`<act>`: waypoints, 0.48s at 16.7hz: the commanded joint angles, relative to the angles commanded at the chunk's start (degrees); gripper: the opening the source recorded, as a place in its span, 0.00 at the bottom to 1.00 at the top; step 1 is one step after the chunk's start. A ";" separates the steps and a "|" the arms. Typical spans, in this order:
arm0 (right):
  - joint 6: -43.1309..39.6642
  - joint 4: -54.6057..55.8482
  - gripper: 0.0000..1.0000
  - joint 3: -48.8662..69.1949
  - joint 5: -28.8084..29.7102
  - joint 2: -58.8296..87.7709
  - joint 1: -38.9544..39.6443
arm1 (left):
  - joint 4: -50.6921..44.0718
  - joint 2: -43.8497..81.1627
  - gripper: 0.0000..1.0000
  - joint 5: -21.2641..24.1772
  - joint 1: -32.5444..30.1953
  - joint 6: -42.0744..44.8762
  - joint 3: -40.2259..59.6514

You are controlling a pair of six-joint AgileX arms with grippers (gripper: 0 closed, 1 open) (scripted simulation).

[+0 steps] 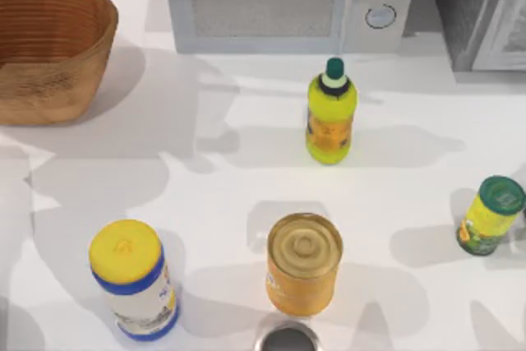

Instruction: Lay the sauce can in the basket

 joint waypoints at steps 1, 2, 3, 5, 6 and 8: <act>0.00 0.00 1.00 0.00 0.00 0.00 0.00 | 0.00 0.00 0.08 0.00 0.00 0.00 0.00; 0.00 0.00 1.00 0.00 0.00 0.00 0.00 | 0.00 0.00 0.15 0.00 0.00 0.00 0.00; 0.00 0.00 1.00 0.00 0.00 0.00 0.00 | 0.00 0.00 0.23 0.00 0.00 0.00 0.00; 0.00 0.00 1.00 0.00 0.00 0.00 0.00 | 0.00 0.00 0.38 0.00 0.00 0.00 0.00; 0.00 0.00 1.00 0.00 0.00 0.00 0.00 | 0.00 0.00 0.45 0.00 0.00 0.00 0.00; 0.00 0.00 1.00 0.00 0.00 0.00 0.00 | 0.00 0.00 0.60 0.00 0.00 0.00 0.00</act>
